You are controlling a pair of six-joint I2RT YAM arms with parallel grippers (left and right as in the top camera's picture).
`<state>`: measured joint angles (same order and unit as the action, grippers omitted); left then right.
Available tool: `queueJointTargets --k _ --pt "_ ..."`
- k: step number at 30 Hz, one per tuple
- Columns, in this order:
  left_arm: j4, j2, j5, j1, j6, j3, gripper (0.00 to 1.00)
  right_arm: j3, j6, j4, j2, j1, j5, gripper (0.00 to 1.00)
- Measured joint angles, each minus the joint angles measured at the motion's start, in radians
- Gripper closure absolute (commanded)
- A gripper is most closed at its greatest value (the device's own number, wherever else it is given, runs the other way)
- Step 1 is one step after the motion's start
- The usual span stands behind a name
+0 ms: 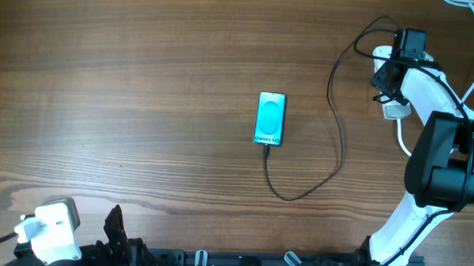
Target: Plug charger to phone and switch on socket
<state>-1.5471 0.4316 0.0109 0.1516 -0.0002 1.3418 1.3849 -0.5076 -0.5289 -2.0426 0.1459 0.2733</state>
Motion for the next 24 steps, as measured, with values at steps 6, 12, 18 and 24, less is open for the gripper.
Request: queueJointTargets --k 6,12,18,24 --pt "-0.001 -0.133 0.0 -0.045 0.0 -0.004 0.0 -0.016 -0.027 -0.103 0.034 0.002 0.031 0.96" --pt "0.0 -0.254 0.0 -0.045 0.0 -0.004 0.0 -0.042 -0.068 -0.176 0.192 0.002 0.031 0.96" --pt "-0.004 -0.389 0.0 -0.046 0.0 -0.004 0.0 -0.042 -0.137 -0.257 0.514 -0.006 -0.007 0.95" --pt "-0.008 -0.422 0.013 -0.087 0.0 -0.003 0.0 -0.042 -0.154 -0.276 0.831 -0.078 -0.026 0.96"
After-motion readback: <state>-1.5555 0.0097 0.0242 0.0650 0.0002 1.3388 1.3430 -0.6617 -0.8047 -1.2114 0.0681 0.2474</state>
